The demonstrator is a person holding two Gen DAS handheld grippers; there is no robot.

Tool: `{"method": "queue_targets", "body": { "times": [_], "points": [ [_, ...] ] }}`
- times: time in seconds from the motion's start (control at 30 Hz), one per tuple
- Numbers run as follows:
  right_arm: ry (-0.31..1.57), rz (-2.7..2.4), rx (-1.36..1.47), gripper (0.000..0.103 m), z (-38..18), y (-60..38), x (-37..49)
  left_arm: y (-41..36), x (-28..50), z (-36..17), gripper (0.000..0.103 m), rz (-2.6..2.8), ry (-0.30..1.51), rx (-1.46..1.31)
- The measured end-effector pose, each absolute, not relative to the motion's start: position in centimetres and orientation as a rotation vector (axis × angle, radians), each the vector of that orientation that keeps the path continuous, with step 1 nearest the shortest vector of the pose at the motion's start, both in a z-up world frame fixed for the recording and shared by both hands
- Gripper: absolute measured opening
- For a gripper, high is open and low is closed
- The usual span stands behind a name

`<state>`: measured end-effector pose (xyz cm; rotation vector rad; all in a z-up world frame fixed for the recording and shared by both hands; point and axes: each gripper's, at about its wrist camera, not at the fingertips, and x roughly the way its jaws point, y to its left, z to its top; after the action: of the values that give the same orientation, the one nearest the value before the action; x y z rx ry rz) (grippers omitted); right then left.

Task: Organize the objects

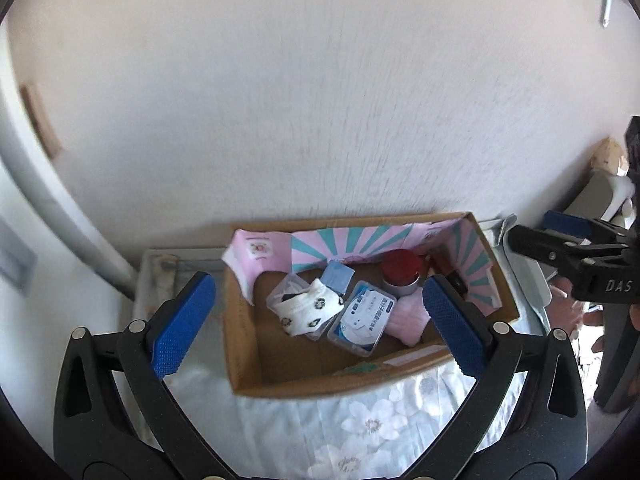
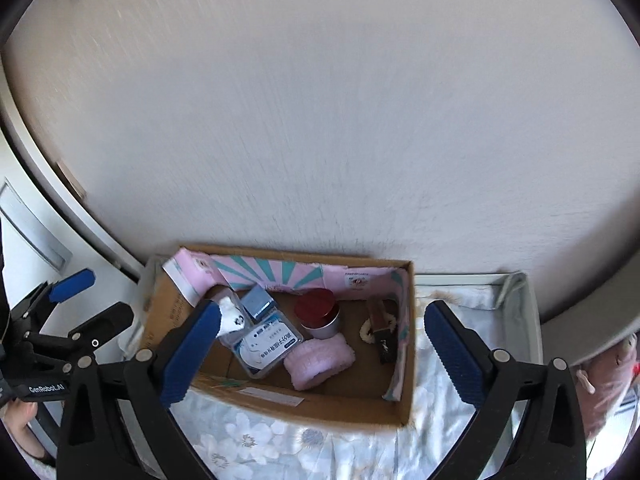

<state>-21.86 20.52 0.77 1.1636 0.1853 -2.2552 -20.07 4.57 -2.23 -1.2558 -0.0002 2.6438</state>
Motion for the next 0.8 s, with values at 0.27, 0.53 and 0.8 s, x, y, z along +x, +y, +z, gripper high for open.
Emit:
{"method": "queue_targets", "body": {
  "times": [0.27,0.53,0.8],
  "points": [
    [0.154,-2.350,1.083,0.102,4.7,23.5,-16.6,3.3,-14.9,1.3,0.103,2.692,-0.039,-1.196],
    [0.161,-2.384,1.052,0.102,4.3,25.2,-12.1,2.2,-9.8,1.1,0.103,2.733,-0.062,-1.169],
    [0.174,-2.429,1.045,0.102,3.8,26.5,-10.3,1.9,-7.8,0.8,0.103,2.751,-0.079,-1.168]
  ]
}}
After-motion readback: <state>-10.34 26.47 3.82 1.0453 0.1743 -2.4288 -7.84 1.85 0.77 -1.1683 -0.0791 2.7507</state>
